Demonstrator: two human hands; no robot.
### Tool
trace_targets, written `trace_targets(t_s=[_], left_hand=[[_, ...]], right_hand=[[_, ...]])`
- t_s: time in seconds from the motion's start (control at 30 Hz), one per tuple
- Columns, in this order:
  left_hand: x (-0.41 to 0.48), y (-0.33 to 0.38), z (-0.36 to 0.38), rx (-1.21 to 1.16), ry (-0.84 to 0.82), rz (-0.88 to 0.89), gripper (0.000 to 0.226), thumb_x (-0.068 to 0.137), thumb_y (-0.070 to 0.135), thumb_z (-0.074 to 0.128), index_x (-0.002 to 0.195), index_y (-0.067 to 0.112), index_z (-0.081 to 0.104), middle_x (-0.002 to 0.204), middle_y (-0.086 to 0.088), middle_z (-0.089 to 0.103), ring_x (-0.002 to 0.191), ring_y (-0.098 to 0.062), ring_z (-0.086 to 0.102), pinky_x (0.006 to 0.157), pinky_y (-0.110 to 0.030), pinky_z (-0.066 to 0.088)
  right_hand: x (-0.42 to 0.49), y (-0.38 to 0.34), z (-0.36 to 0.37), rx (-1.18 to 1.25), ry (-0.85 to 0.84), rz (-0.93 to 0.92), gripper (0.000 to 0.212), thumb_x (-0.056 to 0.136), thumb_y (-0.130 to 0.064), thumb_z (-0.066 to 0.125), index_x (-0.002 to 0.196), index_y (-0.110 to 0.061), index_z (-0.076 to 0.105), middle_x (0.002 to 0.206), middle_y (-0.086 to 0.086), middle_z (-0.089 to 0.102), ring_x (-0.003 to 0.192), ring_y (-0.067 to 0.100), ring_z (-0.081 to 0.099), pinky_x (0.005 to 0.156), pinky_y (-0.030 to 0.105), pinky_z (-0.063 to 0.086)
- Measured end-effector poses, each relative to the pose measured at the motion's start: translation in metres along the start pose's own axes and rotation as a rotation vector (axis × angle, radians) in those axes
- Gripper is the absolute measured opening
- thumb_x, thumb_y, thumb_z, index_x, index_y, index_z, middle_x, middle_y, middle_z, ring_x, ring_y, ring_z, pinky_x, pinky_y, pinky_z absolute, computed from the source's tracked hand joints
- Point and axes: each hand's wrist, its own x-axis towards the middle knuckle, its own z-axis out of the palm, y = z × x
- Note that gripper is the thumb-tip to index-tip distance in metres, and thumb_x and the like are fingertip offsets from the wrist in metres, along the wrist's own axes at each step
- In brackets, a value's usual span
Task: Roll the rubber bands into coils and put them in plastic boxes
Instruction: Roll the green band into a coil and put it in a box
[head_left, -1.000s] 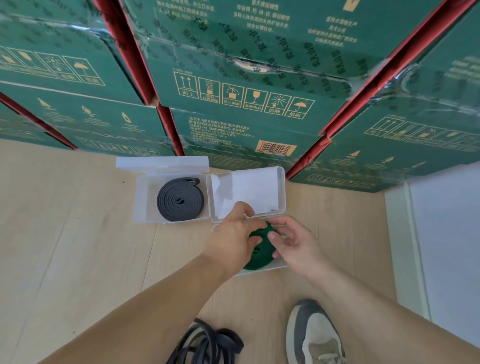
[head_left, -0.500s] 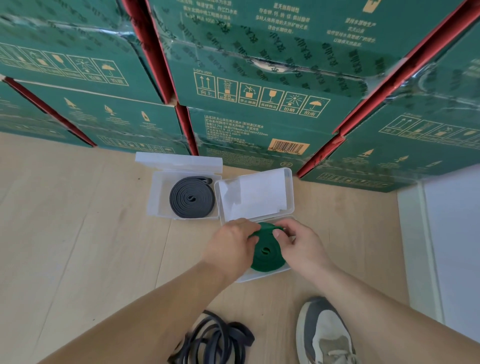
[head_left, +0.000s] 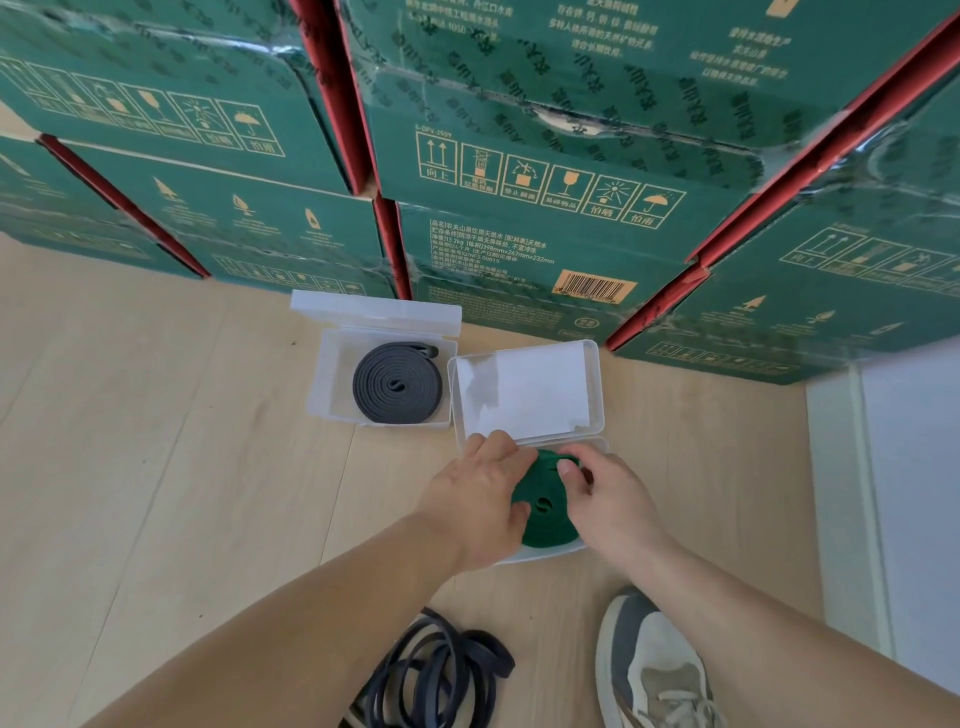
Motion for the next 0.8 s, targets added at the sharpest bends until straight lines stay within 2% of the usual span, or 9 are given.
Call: trace_targets(t_s=[0.07,0.17,0.23,0.33,0.43,0.6,0.7,0.77,0.8], left_hand=[[-0.001,0.001,0.002,0.036,0.024,0.004,0.047,0.092,0.028,0.056,0.138,0.025,0.046,0.122,0.003,0.043,0.110,-0.019,0.039,0.095,-0.037,0.049],[-0.008,-0.003,0.005,0.036,0.075,0.068,0.050,0.090,0.020,0.052,0.140,0.022,0.047,0.119,0.001,0.050,0.105,-0.020,0.048,0.085,-0.040,0.054],[-0.014,-0.009,0.008,0.055,0.055,0.124,0.051,0.090,0.017,0.051,0.140,0.019,0.048,0.122,-0.001,0.054,0.105,-0.022,0.053,0.083,-0.041,0.056],[-0.018,-0.009,0.010,0.154,0.010,0.135,0.053,0.095,0.023,0.053,0.147,0.017,0.043,0.135,-0.001,0.045,0.116,-0.022,0.050,0.093,-0.037,0.054],[-0.014,-0.001,0.010,0.233,-0.005,0.108,0.055,0.097,0.026,0.051,0.149,0.016,0.036,0.134,-0.003,0.040,0.116,-0.022,0.046,0.096,-0.033,0.047],[-0.010,0.006,0.013,0.293,-0.012,0.047,0.051,0.100,0.035,0.048,0.145,0.015,0.035,0.127,-0.005,0.040,0.111,-0.023,0.044,0.096,-0.038,0.047],[-0.006,0.005,0.011,0.299,-0.023,0.033,0.056,0.101,0.041,0.046,0.148,0.014,0.033,0.130,-0.005,0.040,0.116,-0.024,0.044,0.099,-0.039,0.045],[-0.003,0.002,0.009,0.301,-0.029,0.032,0.060,0.101,0.042,0.047,0.151,0.014,0.030,0.134,-0.004,0.039,0.119,-0.024,0.043,0.102,-0.038,0.043],[-0.002,0.001,0.008,0.305,-0.034,0.028,0.062,0.100,0.042,0.048,0.152,0.014,0.029,0.135,-0.003,0.039,0.120,-0.024,0.043,0.103,-0.038,0.042]], right_hand=[[0.001,-0.003,0.004,-0.029,0.016,0.023,0.021,0.105,-0.038,0.042,0.113,-0.041,0.062,0.100,-0.002,0.065,0.088,0.017,0.064,0.073,0.041,0.058],[0.001,-0.007,0.007,-0.084,0.055,0.046,0.024,0.105,-0.035,0.043,0.106,-0.034,0.067,0.095,-0.002,0.068,0.086,0.021,0.065,0.074,0.044,0.059],[0.000,-0.006,0.010,-0.127,0.063,0.062,0.027,0.105,-0.033,0.042,0.096,-0.028,0.067,0.090,-0.002,0.068,0.081,0.022,0.064,0.072,0.042,0.059],[0.000,-0.006,0.012,-0.223,0.058,0.094,0.031,0.106,-0.033,0.041,0.084,-0.025,0.061,0.088,-0.001,0.064,0.075,0.021,0.060,0.063,0.033,0.051],[0.005,-0.010,0.013,-0.282,0.049,0.130,0.031,0.105,-0.035,0.040,0.086,-0.026,0.063,0.086,-0.002,0.065,0.076,0.022,0.062,0.064,0.033,0.052],[0.010,-0.014,0.009,-0.410,0.036,0.130,0.032,0.104,-0.040,0.042,0.093,-0.023,0.066,0.090,0.001,0.066,0.079,0.025,0.062,0.065,0.032,0.052],[0.003,-0.016,-0.002,-0.490,0.036,0.043,0.029,0.101,-0.045,0.050,0.090,-0.020,0.062,0.085,0.001,0.065,0.074,0.023,0.063,0.063,0.035,0.055],[-0.007,-0.018,-0.007,-0.545,0.008,-0.086,0.024,0.098,-0.046,0.055,0.104,-0.023,0.060,0.094,-0.001,0.066,0.081,0.022,0.065,0.065,0.035,0.056],[-0.012,-0.019,-0.008,-0.559,-0.036,-0.143,0.029,0.097,-0.047,0.058,0.116,-0.025,0.058,0.104,-0.001,0.064,0.089,0.022,0.065,0.069,0.035,0.056]])
